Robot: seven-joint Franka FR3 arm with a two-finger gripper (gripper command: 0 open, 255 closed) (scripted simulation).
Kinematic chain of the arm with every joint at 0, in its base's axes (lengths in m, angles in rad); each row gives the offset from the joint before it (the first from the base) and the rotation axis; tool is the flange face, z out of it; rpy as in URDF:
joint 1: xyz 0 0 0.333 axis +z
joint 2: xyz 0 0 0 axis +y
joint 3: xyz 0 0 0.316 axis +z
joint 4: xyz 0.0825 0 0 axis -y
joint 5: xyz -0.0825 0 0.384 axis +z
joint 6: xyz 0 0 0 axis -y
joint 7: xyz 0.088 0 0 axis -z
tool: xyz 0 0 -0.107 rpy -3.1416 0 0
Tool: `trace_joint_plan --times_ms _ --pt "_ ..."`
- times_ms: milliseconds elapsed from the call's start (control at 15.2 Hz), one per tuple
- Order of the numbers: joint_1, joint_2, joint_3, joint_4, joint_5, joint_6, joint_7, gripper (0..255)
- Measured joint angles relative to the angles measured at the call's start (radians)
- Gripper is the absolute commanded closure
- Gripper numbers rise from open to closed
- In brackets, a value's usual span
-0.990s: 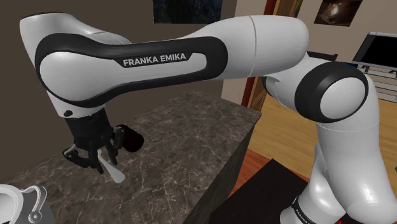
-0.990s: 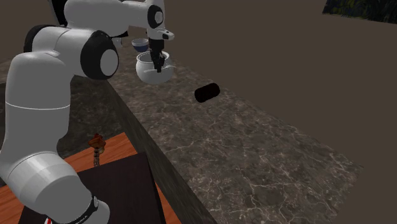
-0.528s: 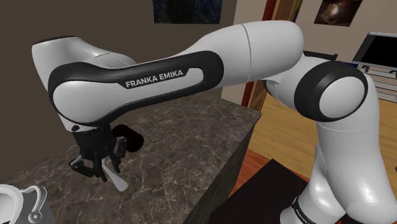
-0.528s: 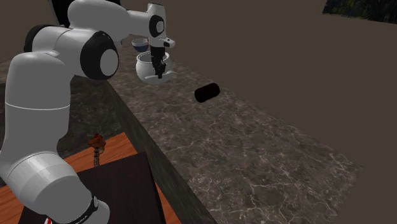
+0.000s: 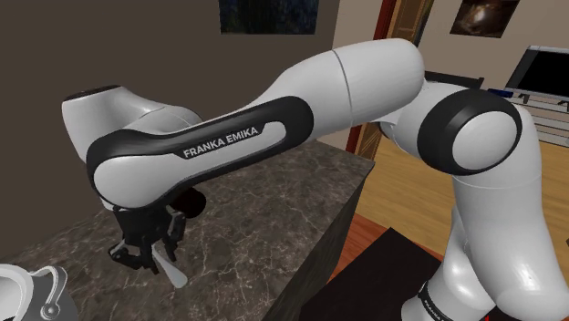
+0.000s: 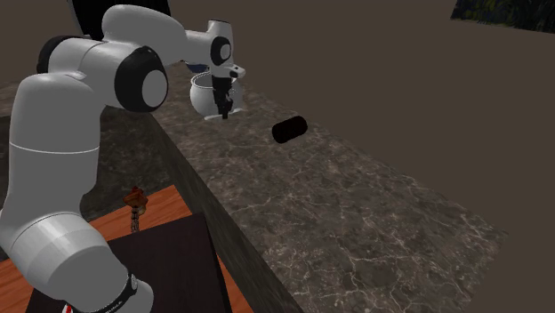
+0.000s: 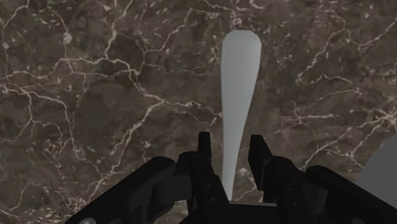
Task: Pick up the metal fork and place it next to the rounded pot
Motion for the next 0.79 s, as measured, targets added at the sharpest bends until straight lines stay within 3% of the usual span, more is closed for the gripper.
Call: trace_joint_plan --times_ms 792 --pt "0.001 0.052 -0.01 -0.084 -0.015 0.134 0.001 255"
